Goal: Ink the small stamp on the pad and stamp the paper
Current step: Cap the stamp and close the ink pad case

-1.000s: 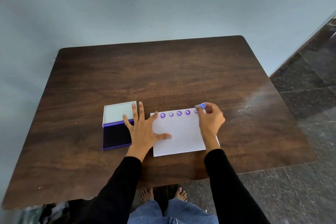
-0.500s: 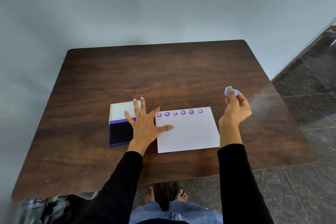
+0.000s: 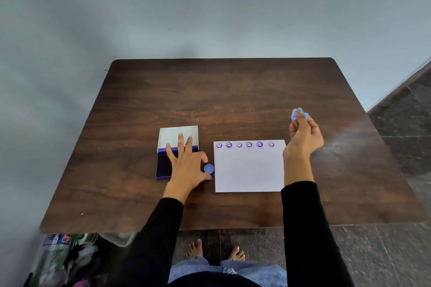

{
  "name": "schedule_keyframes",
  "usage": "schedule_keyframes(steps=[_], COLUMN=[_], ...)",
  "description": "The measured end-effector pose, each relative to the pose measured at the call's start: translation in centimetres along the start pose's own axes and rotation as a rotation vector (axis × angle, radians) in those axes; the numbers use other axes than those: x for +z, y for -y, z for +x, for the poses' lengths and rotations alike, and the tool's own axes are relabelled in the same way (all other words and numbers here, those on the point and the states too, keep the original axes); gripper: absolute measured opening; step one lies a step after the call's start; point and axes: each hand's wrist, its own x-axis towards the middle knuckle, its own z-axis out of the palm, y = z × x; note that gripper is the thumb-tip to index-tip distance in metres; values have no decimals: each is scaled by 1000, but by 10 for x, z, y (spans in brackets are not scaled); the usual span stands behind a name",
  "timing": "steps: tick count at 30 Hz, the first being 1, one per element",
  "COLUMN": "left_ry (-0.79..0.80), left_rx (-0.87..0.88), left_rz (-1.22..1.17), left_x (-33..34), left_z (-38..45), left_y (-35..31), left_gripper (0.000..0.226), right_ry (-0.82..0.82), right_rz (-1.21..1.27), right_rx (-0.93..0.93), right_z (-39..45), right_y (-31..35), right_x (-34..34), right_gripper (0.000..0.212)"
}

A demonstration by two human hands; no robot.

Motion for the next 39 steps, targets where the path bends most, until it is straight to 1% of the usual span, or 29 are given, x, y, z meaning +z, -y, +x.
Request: schedule_keyframes(steps=[8, 10, 13, 15, 17, 21, 23, 25, 27, 30, 32, 33, 36, 39], left_ry=[-63, -176, -372, -435, -475, -563, -584, -578, -580, -603, -624, -634, -650, -643], left_rx=[13, 1, -63, -108, -137, -171, -196, -225, -236, -250, -261, -257, -214, -146], left_rz=[-113, -212, -404, -455, -504, -604, -589, -572, -590, -645, -674, -681, -734, -848], left_x=[3, -3, -24, -38, -45, -45, -44, -43, -42, -42, -42, -43, -43, -44], left_z=[0, 1, 7, 12, 16, 15, 12, 10, 9, 6, 5, 4, 3, 1], left_y=[3, 5, 6, 4, 4, 8, 12, 16, 20, 25, 27, 28, 28, 27], left_gripper=[21, 17, 17, 18, 17, 17, 19, 21, 21, 26, 30, 28, 23, 30], right_ry=[53, 94, 163, 247, 380, 647, 721, 774, 825, 864, 852, 840, 821, 840], right_rz=[14, 41, 86, 89, 31, -236, -346, -396, -425, -428, -422, -424, -429, -373], right_rx=[52, 89, 176, 258, 326, 366, 359, 376, 386, 405, 412, 414, 416, 430], right_z=[-6, -9, -19, -32, -50, -83, -93, -100, -106, -111, -112, -112, -111, -111], right_y=[2, 1, -6, -16, -31, -63, -75, -82, -87, -91, -92, -92, -92, -91], right_x=[11, 17, 32, 46, 58, 68, 69, 70, 71, 73, 75, 76, 77, 75], right_gripper=[13, 12, 14, 19, 18, 18, 20, 23, 20, 14, 15, 17, 22, 21])
